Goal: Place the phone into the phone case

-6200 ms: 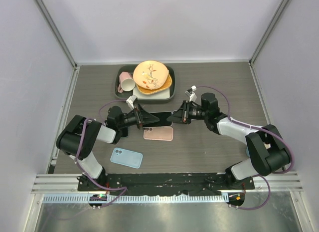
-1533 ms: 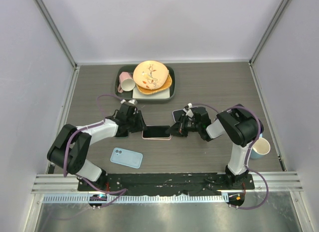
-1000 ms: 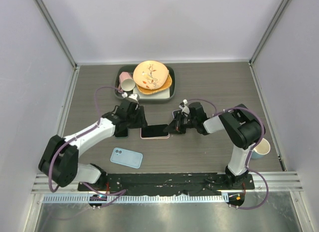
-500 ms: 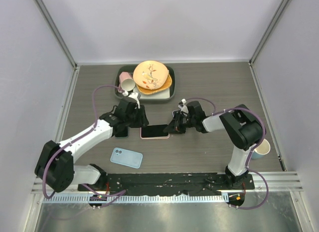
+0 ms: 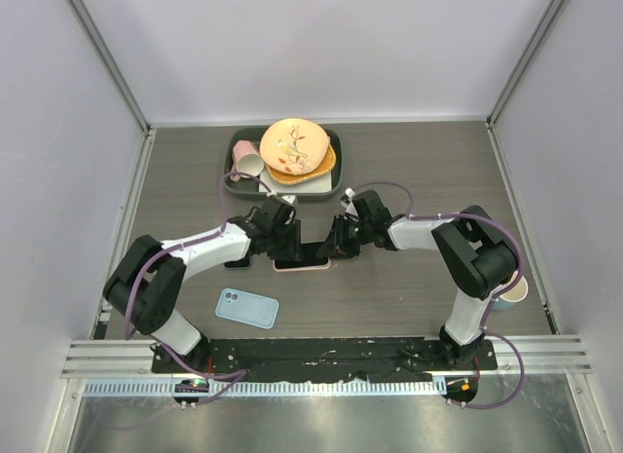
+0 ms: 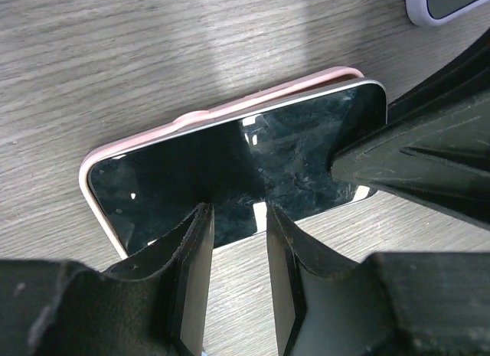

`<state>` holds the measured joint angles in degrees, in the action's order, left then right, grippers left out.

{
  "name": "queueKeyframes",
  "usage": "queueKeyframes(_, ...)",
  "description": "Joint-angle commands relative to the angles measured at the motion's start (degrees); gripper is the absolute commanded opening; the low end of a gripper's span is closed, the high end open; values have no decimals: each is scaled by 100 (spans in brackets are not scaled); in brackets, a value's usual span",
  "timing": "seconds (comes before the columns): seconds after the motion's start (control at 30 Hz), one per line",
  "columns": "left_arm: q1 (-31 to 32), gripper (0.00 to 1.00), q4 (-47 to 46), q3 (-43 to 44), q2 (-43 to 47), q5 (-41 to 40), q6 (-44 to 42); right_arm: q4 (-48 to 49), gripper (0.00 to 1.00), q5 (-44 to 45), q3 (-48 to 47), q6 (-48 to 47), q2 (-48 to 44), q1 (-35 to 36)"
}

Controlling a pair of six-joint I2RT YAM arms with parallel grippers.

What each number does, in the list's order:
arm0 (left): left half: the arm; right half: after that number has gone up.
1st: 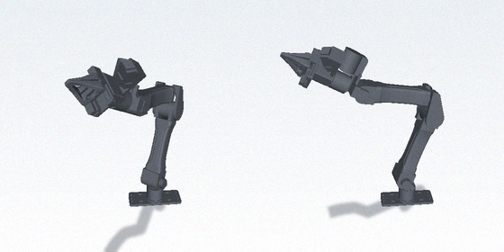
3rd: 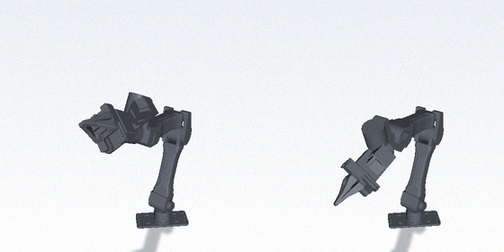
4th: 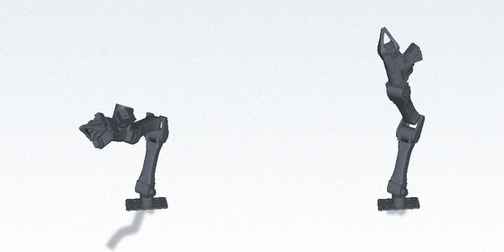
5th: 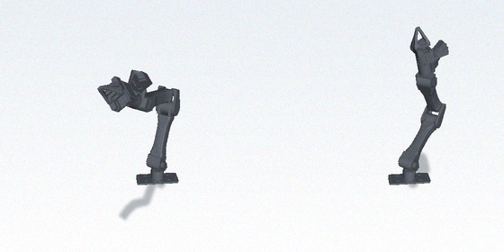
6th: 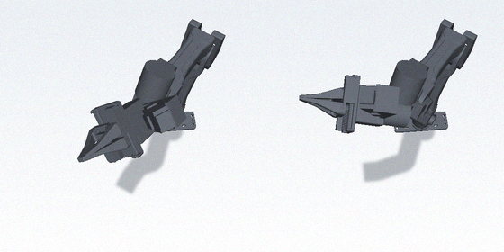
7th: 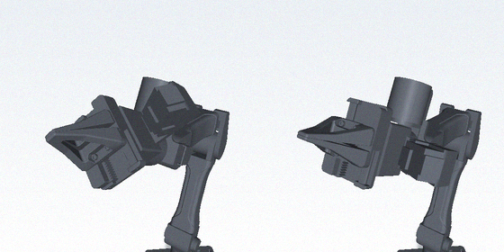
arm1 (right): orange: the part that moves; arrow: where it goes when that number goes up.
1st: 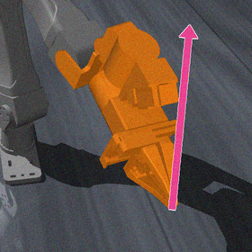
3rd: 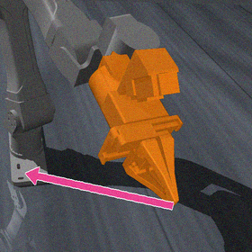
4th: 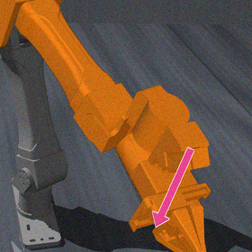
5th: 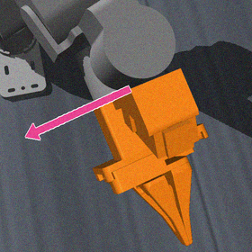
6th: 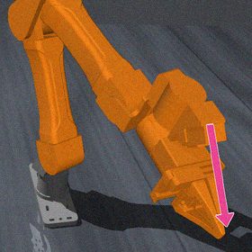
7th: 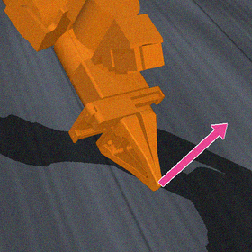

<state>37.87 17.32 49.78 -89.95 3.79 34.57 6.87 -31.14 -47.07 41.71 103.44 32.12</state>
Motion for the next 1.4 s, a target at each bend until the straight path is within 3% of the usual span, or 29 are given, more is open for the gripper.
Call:
queueKeyframes(0.0, 10, 38, -159, 41, -162, 139, 94, -1715, 15, 2171, -74, -1024, 352, 488)
queueKeyframes(0.27, 10, 36, -71, -21, -426, 104, 138, -2893, 23, 3287, -724, -1508, 370, 989)
queueKeyframes(0.5, 10, 36, 8, -38, -541, -19, 165, -3560, 25, 3641, -1111, -1763, 361, 1060)
queueKeyframes(0.77, 10, 34, 61, -47, -664, -107, 173, -3781, 32, 3931, -1349, -1948, -34, 1077)
queueKeyframes(0.97, 10, 34, 122, -82, -673, -177, 164, -3571, 38, 3870, -1261, -1851, -1035, 1060)
queueKeyframes(1.1, 10, 33, 131, -74, -681, -195, 138, -3184, 40, 3467, -1050, -1728, -1562, 858)
queueKeyframes(1.23, 10, 33, 122, -65, -682, -195, 121, -2438, 40, 1679, -490, -1605, -1897, 384)
queueKeyframes(1.37, 10, 32, 122, -56, -682, -168, 103, -1752, 40, 611, -128, -1412, -1880, 67)
